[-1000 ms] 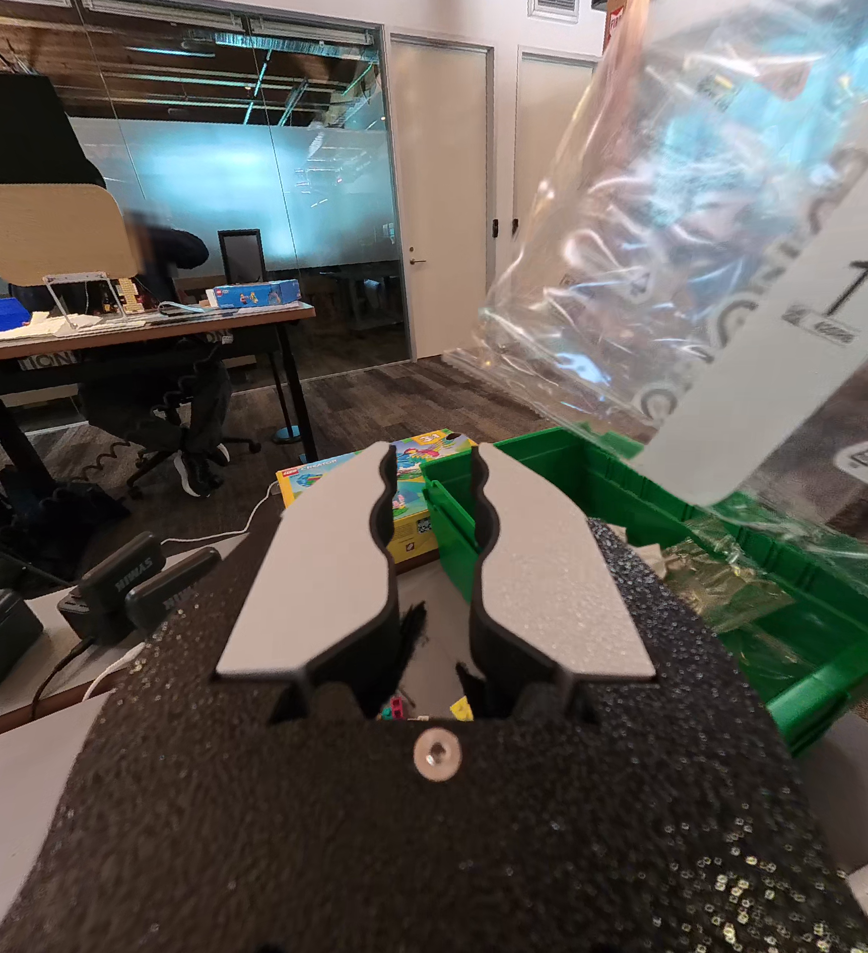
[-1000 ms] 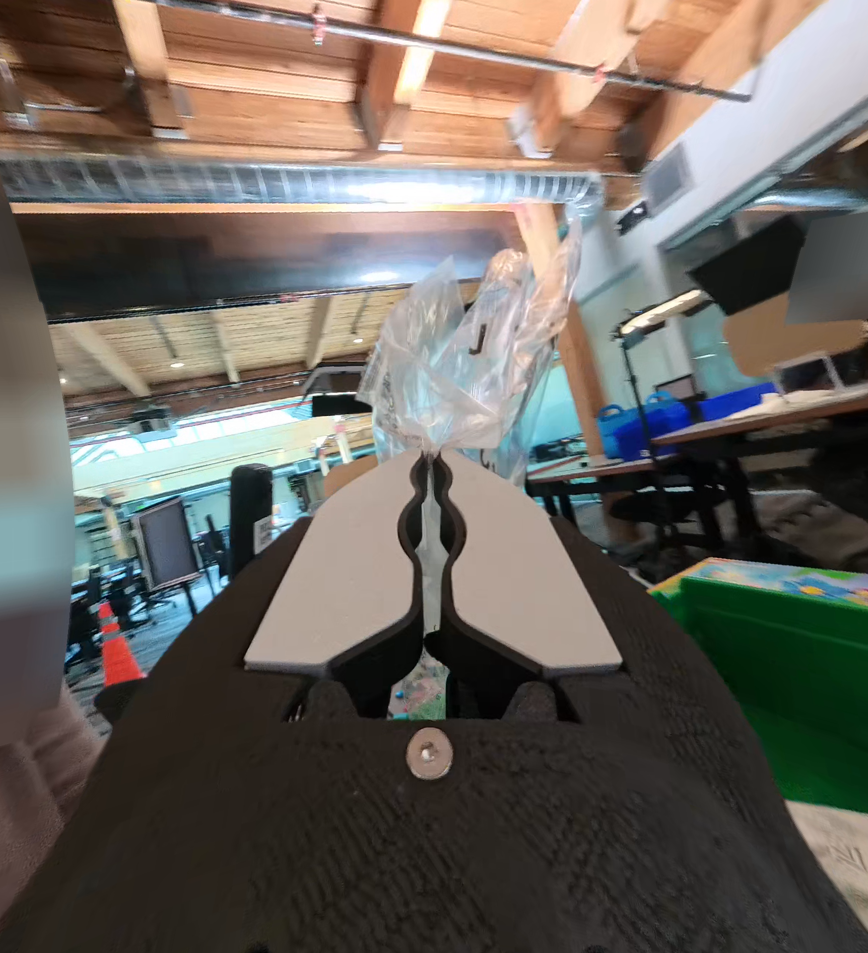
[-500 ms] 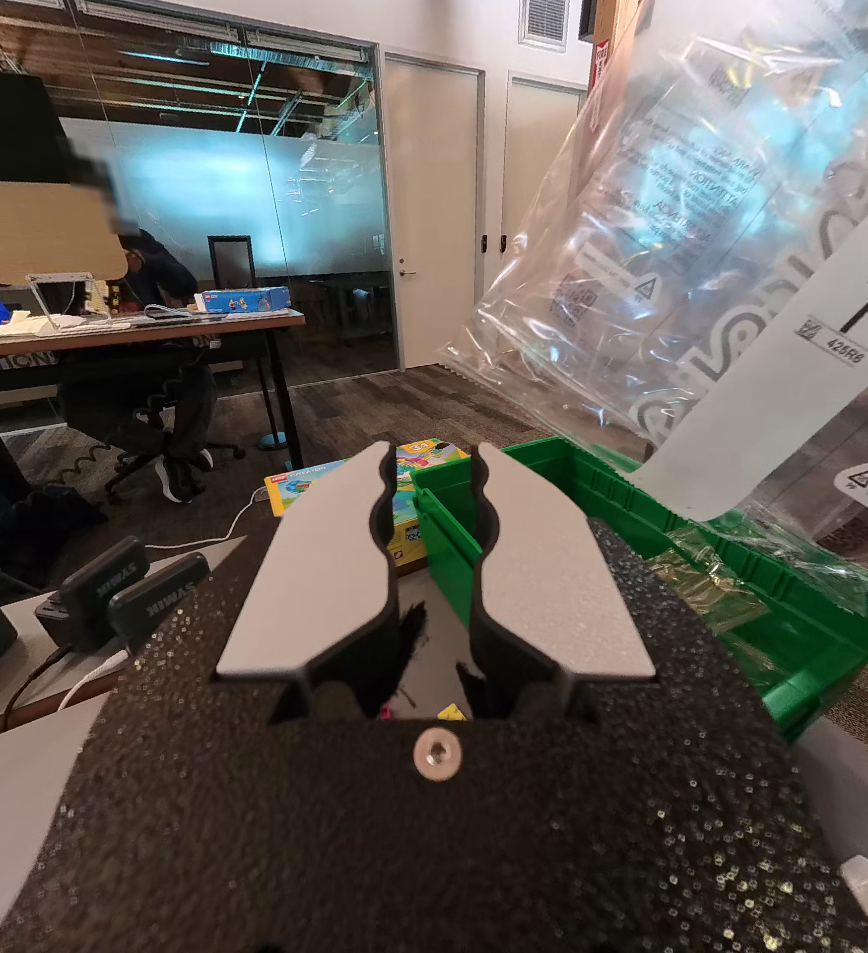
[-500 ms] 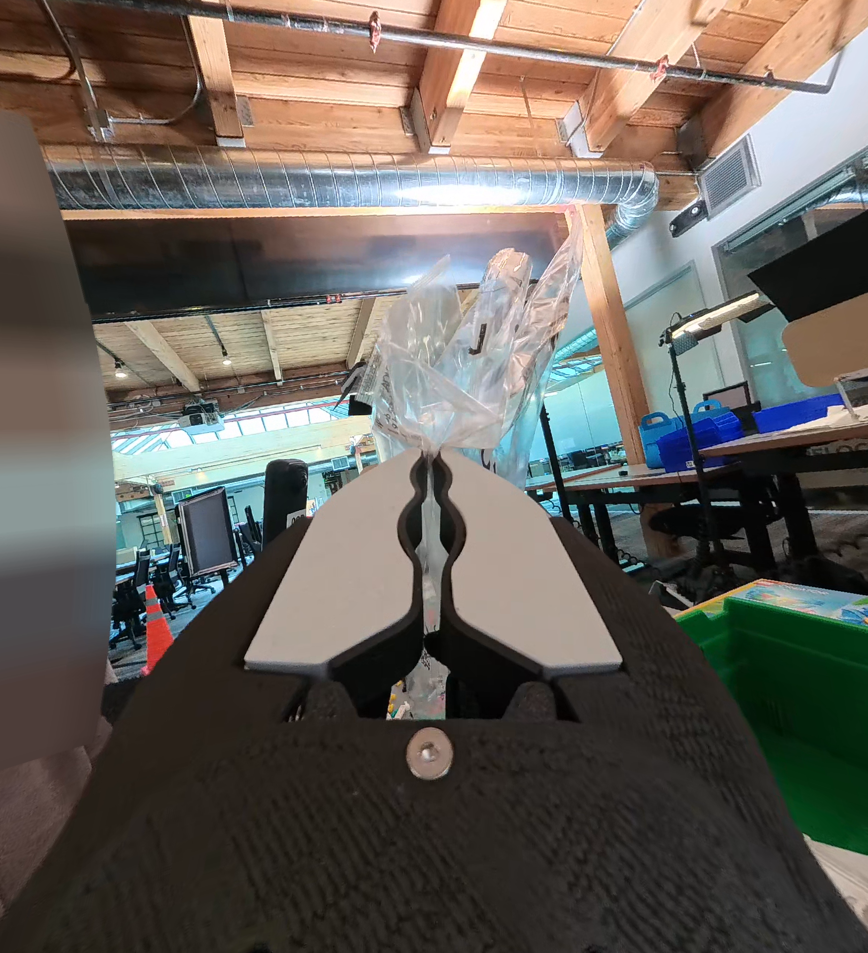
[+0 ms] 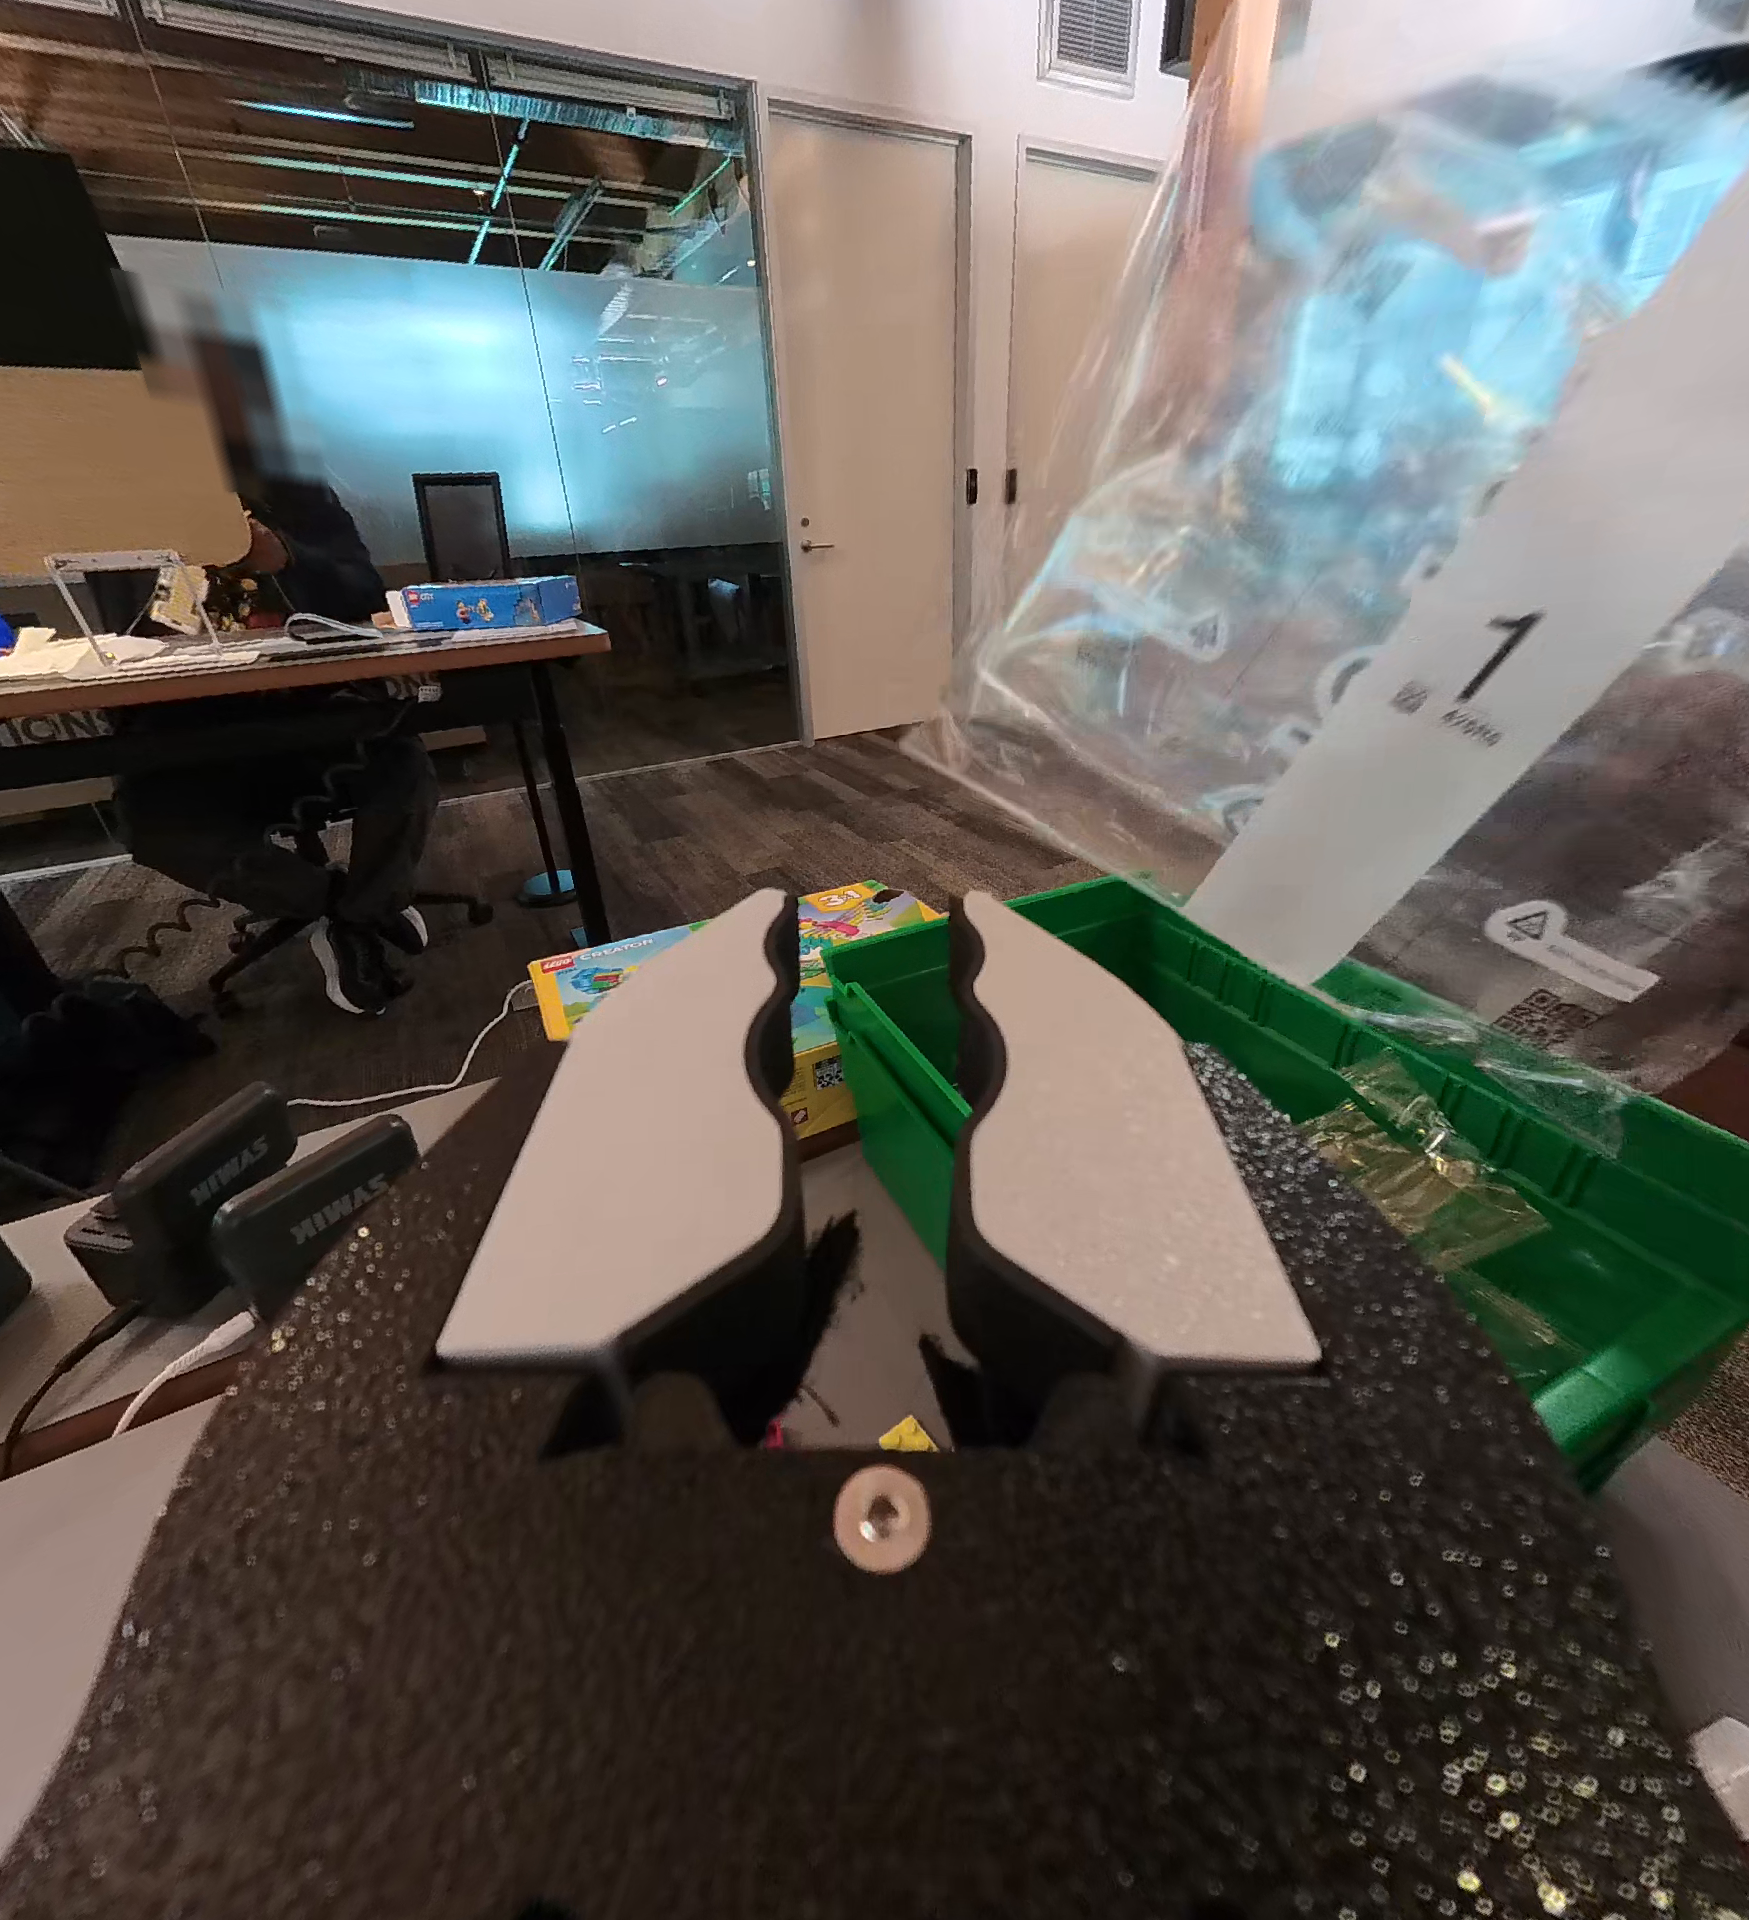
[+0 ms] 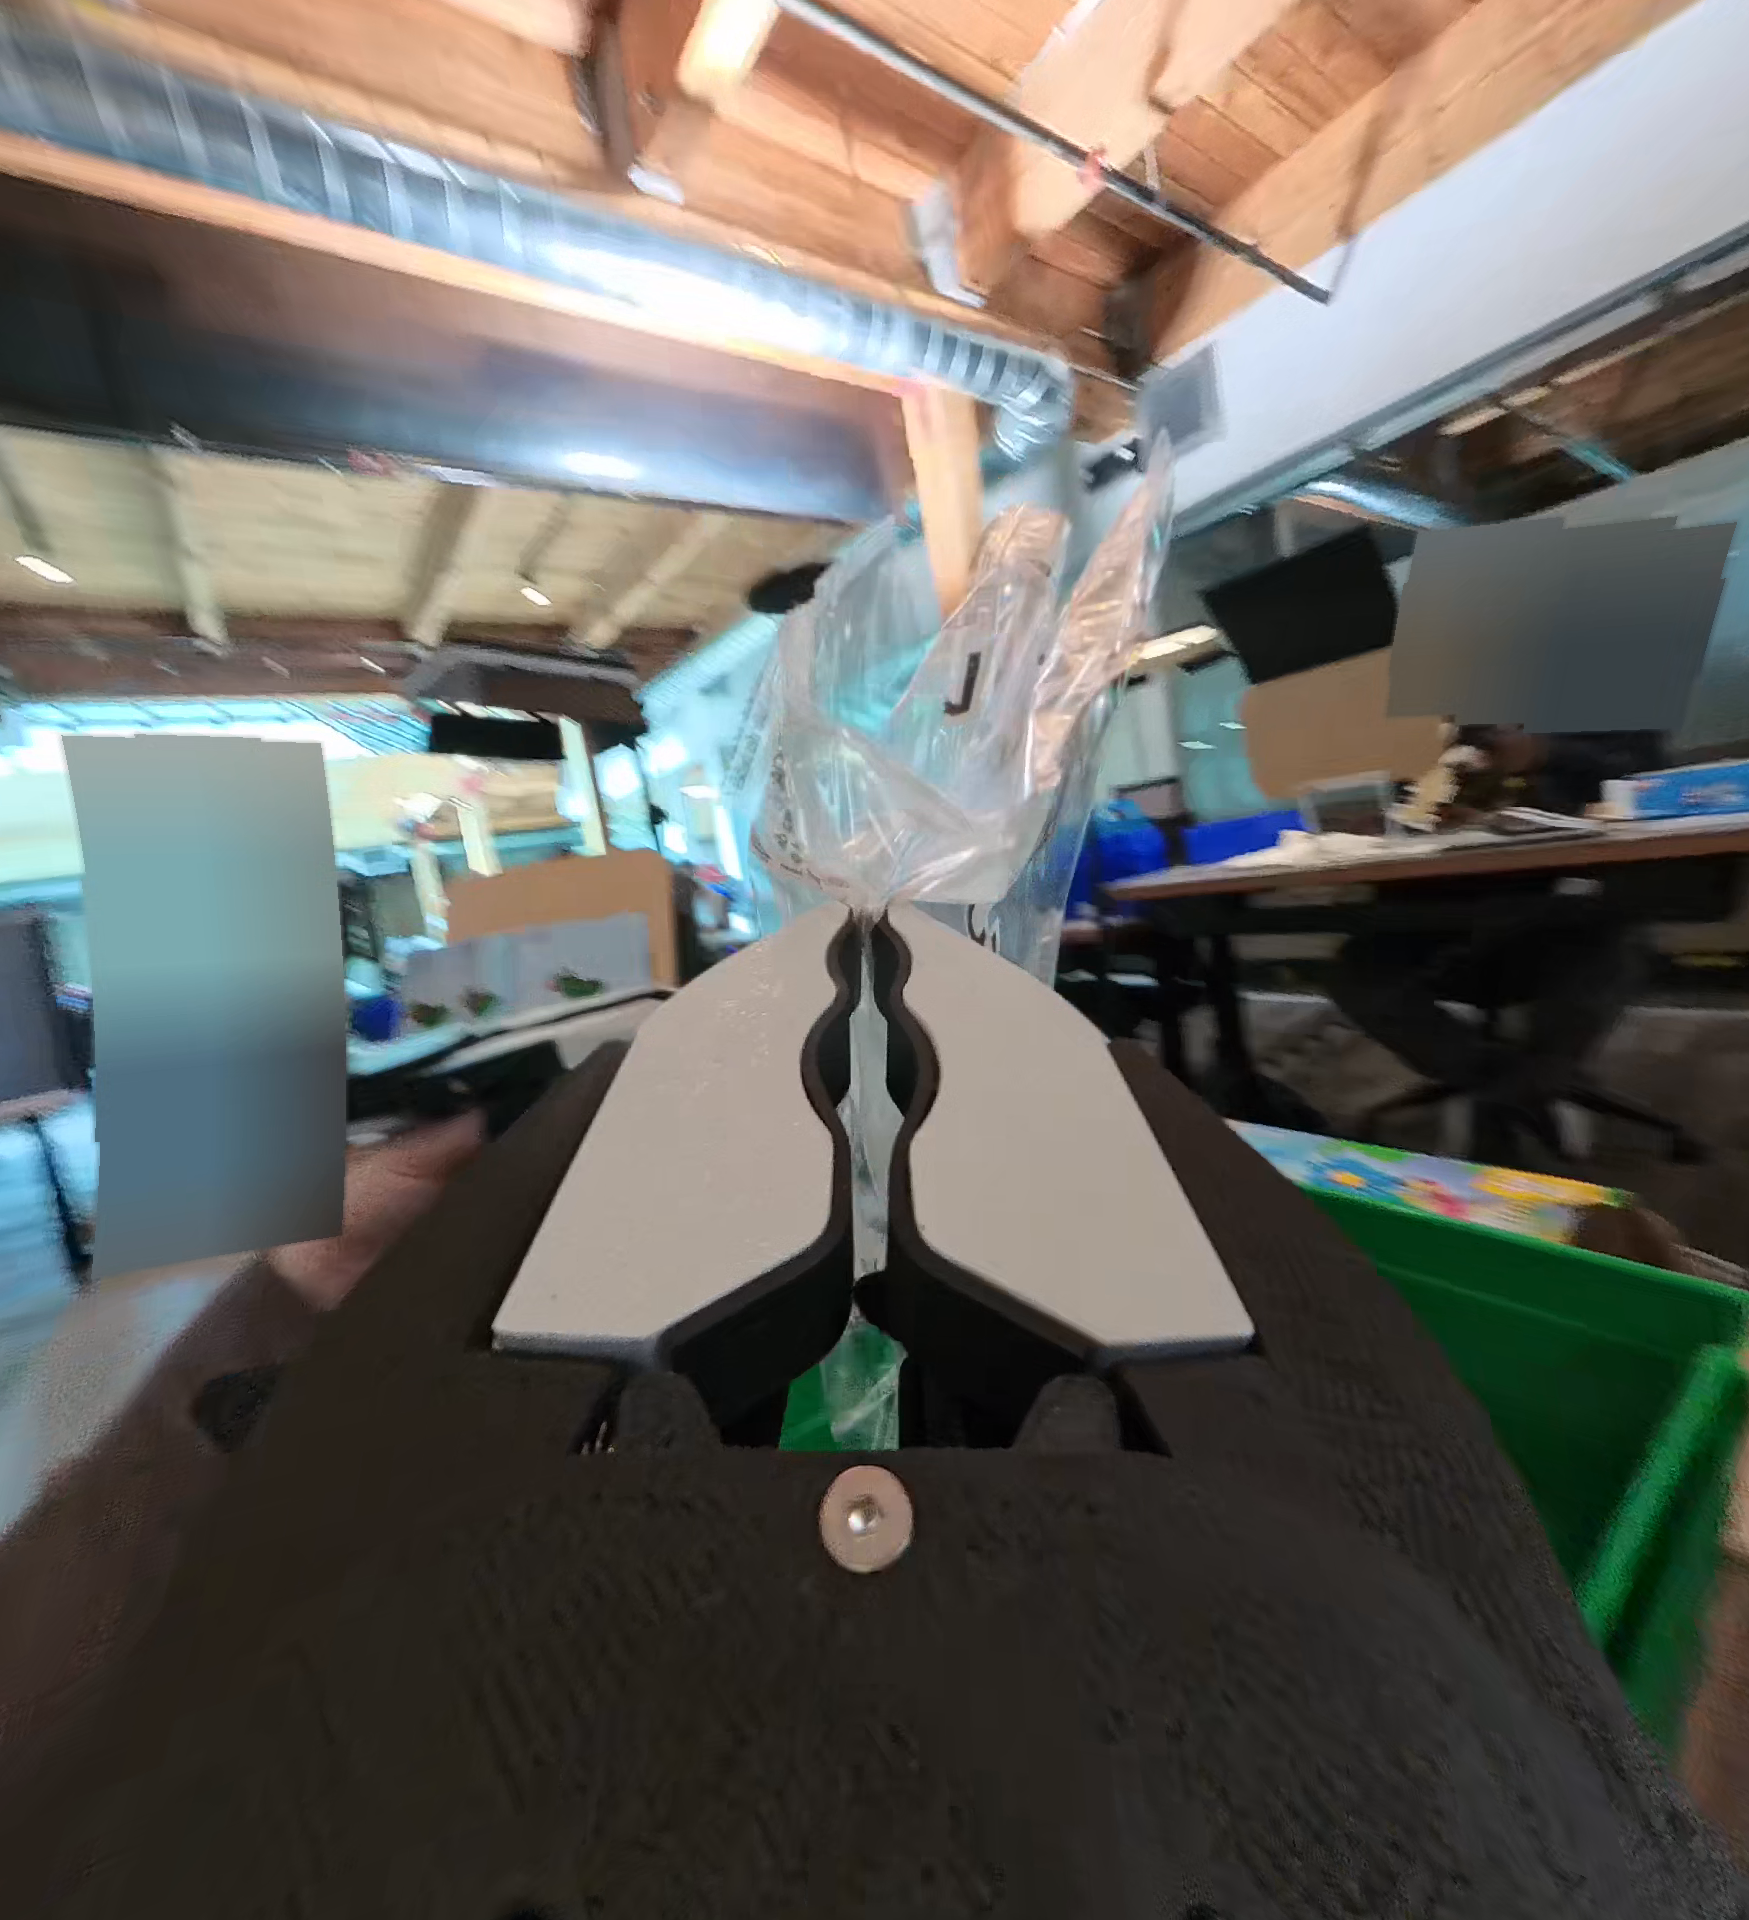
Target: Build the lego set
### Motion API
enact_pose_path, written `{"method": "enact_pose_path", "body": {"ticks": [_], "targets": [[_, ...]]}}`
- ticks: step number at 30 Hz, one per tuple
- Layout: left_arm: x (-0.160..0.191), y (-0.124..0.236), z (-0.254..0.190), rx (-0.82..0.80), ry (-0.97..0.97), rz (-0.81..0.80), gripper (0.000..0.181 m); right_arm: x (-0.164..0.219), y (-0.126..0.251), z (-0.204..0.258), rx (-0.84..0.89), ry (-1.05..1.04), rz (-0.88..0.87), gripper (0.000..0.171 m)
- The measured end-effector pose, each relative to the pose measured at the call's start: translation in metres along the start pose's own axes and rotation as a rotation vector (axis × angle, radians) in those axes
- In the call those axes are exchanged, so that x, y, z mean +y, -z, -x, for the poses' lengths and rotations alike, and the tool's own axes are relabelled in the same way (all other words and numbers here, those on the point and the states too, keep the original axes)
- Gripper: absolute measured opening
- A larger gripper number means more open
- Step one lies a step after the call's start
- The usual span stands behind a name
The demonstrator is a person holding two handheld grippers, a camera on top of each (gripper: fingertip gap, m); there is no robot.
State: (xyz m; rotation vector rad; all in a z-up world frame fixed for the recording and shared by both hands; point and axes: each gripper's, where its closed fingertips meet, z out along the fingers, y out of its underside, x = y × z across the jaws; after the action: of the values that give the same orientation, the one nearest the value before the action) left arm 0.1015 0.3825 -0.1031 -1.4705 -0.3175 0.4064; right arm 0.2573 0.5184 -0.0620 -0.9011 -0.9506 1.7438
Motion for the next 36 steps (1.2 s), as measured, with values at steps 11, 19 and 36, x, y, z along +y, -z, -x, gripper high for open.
{"method": "enact_pose_path", "body": {"ticks": [11, 19, 36], "targets": [[0.003, -0.002, -0.004, 0.011, -0.007, 0.018, 0.027, 0.053, -0.013, -0.024, 0.287, 0.502, 0.416, 0.000], [0.003, -0.003, -0.008, 0.036, 0.017, 0.017, 0.028, 0.048, -0.042, 0.023, 0.306, 1.420, 0.271, 0.000], [0.003, -0.003, -0.008, 0.030, 0.010, 0.016, 0.027, 0.016, -0.040, 0.052, 0.670, 2.158, 0.050, 0.000]]}}
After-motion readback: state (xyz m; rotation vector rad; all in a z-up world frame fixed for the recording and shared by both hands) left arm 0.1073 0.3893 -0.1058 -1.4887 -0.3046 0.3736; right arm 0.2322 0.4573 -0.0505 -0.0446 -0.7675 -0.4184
